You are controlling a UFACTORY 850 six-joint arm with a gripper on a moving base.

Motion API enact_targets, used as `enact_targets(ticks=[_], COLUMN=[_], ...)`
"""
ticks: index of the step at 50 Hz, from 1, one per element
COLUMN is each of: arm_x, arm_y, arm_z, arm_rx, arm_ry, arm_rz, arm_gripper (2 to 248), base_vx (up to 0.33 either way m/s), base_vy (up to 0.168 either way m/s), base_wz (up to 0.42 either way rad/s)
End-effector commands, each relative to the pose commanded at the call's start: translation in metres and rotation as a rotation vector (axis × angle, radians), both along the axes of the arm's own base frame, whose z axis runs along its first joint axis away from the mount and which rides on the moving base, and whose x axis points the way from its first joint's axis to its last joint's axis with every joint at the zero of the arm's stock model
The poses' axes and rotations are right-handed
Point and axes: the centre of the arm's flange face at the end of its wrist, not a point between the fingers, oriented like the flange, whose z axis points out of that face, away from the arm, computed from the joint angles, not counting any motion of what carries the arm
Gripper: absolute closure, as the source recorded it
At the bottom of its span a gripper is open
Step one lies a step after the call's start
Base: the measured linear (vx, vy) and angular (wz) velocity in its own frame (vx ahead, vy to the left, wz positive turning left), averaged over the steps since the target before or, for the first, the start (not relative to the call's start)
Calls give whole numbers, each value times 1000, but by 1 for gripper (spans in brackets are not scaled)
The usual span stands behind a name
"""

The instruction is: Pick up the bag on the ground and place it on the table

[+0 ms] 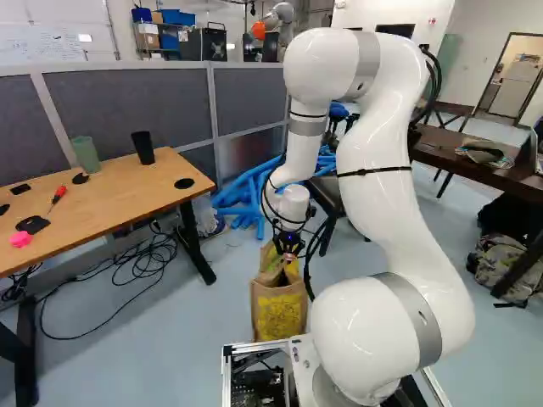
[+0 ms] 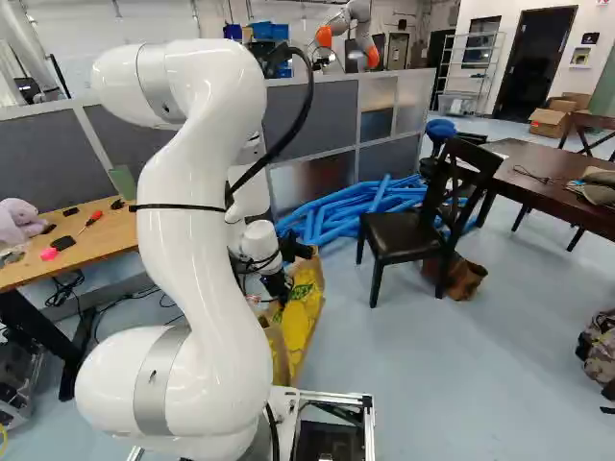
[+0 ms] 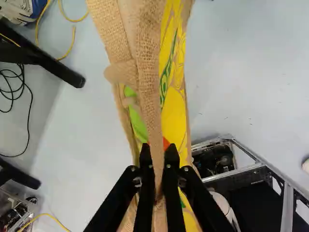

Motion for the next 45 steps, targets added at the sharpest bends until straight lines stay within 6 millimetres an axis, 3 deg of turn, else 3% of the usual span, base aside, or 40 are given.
enact_targets(ticks=[45], arm_x=[1], arm_y=[-8], arm_z=[65], arm_rx=[33], arm_ry=[-1], arm_rz=[67], arm_gripper=[227], base_vx=[0], base_vy=[0], base_wz=[0])
